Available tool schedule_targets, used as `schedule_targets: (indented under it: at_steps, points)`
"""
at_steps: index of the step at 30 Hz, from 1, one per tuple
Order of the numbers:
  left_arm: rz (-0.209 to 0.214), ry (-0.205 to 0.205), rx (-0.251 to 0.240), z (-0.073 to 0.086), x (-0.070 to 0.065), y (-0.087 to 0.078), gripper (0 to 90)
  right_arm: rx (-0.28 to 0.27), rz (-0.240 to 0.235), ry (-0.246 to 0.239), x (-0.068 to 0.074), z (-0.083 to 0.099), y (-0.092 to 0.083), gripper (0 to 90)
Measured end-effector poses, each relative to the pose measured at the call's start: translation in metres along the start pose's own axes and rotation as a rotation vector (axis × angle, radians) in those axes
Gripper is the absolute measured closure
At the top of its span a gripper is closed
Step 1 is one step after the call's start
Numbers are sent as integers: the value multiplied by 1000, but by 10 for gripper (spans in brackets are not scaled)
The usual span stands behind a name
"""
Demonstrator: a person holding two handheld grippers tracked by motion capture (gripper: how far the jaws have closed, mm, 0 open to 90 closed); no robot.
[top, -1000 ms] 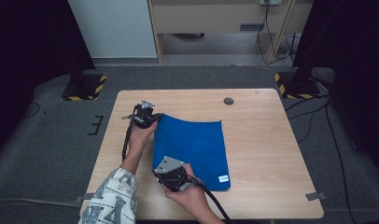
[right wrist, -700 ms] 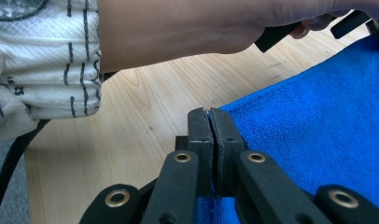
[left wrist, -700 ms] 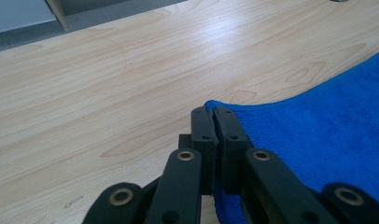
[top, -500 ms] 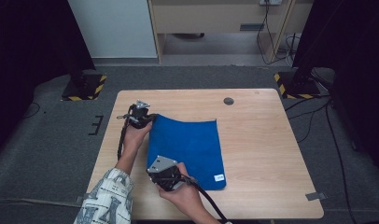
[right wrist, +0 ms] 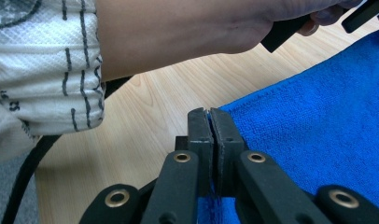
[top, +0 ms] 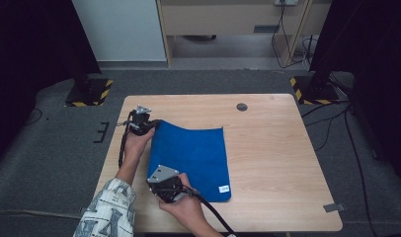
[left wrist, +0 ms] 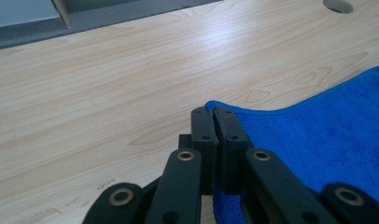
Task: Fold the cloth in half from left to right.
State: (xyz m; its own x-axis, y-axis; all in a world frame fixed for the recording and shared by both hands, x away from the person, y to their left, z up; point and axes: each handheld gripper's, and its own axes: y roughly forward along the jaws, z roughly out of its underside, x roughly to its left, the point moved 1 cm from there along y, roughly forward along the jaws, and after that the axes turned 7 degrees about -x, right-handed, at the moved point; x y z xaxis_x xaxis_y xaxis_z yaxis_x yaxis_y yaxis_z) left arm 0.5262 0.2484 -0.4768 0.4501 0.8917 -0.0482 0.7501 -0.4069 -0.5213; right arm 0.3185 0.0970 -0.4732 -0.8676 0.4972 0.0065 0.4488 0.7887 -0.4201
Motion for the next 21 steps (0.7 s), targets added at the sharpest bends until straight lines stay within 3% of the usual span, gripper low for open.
schedule_targets:
  at_steps: [10,13,18,21]
  points:
    - [2,2,-4,2,18,-14,870,-25,-24,33,11,-10,14,881]
    - [6,-17,-10,3,24,-19,870,-35,-35,42,15,-15,19,881]
    - [13,-31,-12,3,23,-16,869,-43,-47,57,11,-15,17,879]
    - [21,-40,-17,1,15,-9,868,-50,-44,66,6,-12,10,879]
